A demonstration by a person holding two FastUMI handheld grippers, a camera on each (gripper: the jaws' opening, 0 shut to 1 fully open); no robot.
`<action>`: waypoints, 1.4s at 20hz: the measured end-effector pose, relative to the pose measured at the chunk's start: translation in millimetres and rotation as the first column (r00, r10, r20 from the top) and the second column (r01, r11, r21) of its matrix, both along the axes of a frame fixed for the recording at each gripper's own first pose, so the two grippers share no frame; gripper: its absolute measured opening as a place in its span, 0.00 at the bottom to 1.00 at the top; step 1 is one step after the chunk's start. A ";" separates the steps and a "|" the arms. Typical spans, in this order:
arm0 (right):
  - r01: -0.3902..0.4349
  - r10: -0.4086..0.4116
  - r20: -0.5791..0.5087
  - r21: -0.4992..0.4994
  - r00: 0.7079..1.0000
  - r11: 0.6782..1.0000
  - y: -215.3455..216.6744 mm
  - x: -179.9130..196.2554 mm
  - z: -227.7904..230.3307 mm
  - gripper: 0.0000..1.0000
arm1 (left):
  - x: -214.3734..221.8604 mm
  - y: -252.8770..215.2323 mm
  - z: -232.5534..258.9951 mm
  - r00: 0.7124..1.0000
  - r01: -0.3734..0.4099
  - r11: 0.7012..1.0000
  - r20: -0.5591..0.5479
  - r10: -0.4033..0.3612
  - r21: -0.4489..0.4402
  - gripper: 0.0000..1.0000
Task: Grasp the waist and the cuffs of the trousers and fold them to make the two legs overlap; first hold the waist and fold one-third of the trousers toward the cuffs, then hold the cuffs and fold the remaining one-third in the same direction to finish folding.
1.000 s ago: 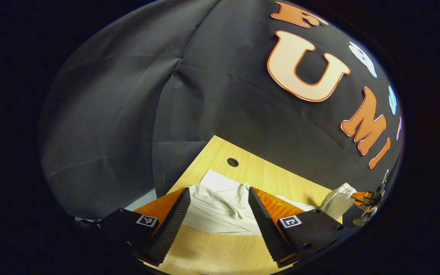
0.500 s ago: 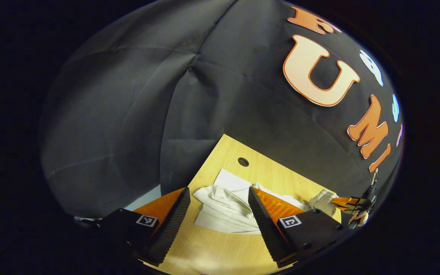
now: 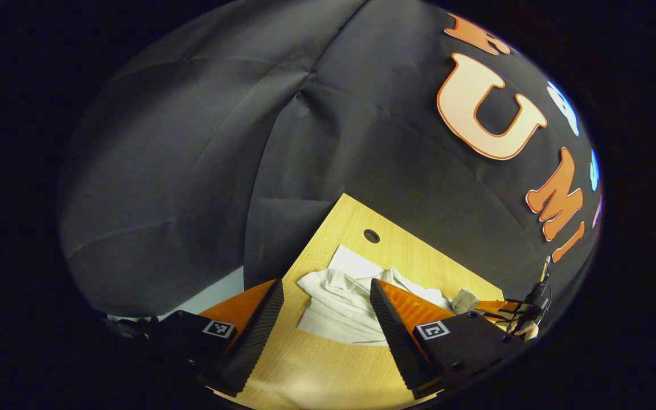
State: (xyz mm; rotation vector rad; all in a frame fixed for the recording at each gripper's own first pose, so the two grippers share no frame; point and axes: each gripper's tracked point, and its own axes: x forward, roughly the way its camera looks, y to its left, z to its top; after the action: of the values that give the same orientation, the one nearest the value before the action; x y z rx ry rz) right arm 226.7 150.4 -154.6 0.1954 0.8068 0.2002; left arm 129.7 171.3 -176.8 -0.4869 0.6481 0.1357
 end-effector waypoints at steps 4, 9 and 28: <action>-0.001 0.004 -0.047 0.059 0.999 0.998 5.5 -8.2 -7.9 0.62 | -1.3 -9.5 -4.6 1.000 -0.012 0.999 -0.015 0.011 -0.048 1.00; 0.028 -0.024 -0.053 0.080 0.998 0.996 -14.3 -24.0 -1.4 0.98 | -4.9 -27.7 -20.0 0.997 -0.047 0.988 -0.064 0.038 -0.148 1.00; 0.161 -0.147 -0.127 0.110 0.981 0.981 -120.4 -67.3 -12.0 0.99 | -30.1 -61.9 -127.0 0.939 -0.283 0.866 -0.304 0.161 -0.413 1.00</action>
State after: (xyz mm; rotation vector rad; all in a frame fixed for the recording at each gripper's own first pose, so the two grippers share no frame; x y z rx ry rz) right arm 159.5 30.0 -166.6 0.3845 0.8942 0.0912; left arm 99.6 109.4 -303.8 -1.0106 0.8865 0.2763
